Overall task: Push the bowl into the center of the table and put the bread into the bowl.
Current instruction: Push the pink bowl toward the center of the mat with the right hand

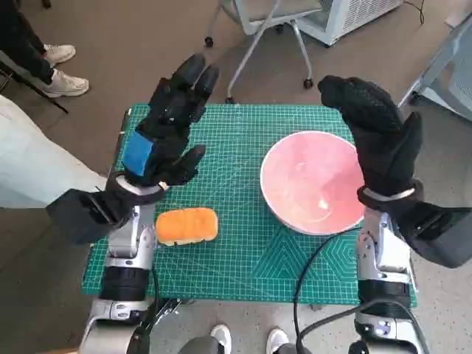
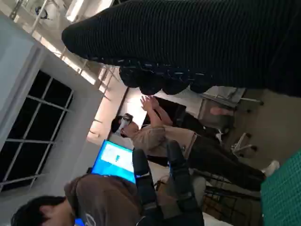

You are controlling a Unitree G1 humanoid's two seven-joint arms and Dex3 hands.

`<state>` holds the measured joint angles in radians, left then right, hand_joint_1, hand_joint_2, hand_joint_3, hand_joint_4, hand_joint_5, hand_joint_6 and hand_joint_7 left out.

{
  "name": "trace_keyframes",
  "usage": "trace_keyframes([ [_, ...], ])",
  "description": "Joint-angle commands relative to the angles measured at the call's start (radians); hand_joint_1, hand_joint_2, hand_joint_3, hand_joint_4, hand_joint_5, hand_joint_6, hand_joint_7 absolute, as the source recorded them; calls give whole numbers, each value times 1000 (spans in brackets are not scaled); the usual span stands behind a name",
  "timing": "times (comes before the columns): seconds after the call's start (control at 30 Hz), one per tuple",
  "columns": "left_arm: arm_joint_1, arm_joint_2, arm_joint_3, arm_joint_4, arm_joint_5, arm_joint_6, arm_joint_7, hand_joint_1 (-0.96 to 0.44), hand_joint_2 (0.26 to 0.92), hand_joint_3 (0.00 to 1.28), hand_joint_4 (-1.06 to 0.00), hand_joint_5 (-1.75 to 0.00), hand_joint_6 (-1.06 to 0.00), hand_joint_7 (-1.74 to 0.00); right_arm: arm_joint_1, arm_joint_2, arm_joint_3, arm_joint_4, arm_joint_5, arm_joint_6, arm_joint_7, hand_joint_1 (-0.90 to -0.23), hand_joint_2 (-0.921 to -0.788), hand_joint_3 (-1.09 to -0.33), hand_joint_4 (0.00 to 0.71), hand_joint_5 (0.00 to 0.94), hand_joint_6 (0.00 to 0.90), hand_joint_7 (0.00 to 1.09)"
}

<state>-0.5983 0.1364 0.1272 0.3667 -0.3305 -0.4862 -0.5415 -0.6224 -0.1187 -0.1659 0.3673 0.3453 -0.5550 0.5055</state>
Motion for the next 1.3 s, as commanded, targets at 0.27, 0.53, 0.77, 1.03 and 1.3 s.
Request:
trace_keyframes([
  [0.27, -12, 4, 5, -14, -10, 4, -1, -673, 921, 552, -104, -1, 1, -331, 9, -15, 2, -9, -6, 14, -5, -634, -921, -701, 181, 3, 45, 574],
  [0.53, -7, 2, 3, -16, -4, -2, 2, -682, 921, 568, -98, 0, 1, -332, 12, -15, 3, -10, -6, 17, -9, -634, -921, -701, 181, 2, 43, 583],
  [0.77, -9, 2, 4, -5, -7, -1, -1, -683, 921, 579, -96, 0, 1, -333, 14, -15, 4, -12, -6, 22, -12, -632, -921, -701, 182, 3, 41, 589],
  [1.03, -6, 2, 2, -9, -6, 8, 1, -682, 921, 582, -95, 0, 1, -348, 17, -18, 3, -9, -6, 18, -14, -631, -921, -701, 185, 4, 38, 593],
  [1.3, -1, 1, 1, -8, -4, 13, 3, -685, 921, 582, -97, -1, 1, -360, -12, -81, -68, 142, -6, -66, -9, -654, -921, -677, 201, 5, 82, 537],
])
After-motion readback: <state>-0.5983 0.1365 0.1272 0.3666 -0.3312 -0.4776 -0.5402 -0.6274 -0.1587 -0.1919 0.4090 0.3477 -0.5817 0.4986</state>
